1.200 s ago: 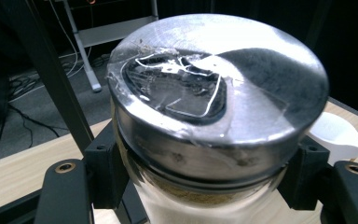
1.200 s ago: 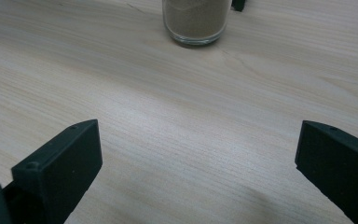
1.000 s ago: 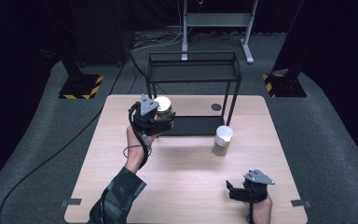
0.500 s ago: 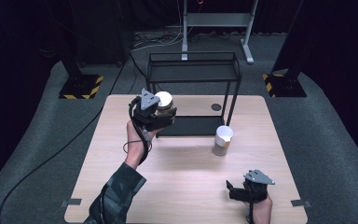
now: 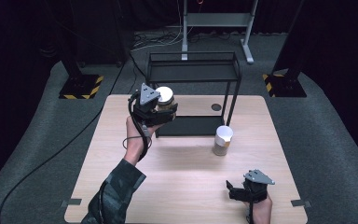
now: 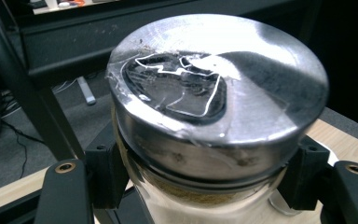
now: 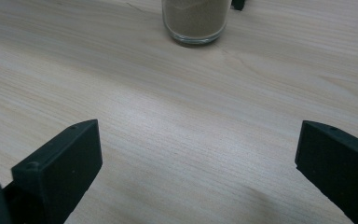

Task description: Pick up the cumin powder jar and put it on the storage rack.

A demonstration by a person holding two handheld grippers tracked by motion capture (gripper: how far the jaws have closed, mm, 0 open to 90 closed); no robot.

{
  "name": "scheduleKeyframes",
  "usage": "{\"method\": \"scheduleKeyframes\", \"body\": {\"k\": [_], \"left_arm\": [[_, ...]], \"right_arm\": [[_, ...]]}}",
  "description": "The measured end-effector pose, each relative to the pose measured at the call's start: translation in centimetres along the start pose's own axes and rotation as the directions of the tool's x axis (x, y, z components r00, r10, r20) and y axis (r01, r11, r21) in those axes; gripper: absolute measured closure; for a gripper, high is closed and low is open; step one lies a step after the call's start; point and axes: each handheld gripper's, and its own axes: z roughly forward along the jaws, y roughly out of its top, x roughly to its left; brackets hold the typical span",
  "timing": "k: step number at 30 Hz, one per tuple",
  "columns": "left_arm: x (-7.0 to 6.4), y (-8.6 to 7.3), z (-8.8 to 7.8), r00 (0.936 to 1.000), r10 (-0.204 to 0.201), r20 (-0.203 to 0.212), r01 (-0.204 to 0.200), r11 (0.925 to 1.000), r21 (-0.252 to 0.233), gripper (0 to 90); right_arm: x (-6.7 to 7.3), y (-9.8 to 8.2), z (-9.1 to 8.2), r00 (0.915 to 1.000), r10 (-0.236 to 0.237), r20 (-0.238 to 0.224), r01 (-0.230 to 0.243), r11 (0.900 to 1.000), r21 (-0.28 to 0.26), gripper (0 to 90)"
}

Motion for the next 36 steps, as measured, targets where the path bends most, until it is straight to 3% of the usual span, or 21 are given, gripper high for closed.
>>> {"method": "scheduleKeyframes", "body": {"k": [17,36], "left_arm": [[0.6,2.0,0.1,1.0000,-0.001,0.008,0.002,0.9997,-0.023,30.9],[1.1,5.8,-0.3,0.9999,0.013,0.007,-0.013,0.9985,-0.054,30.9]], "right_arm": [[0.1,0.2,0.1,1.0000,-0.008,0.002,0.008,1.000,0.009,0.0],[0.1,0.2,0.1,0.9999,-0.010,0.003,0.010,1.000,0.014,0.0]]}}
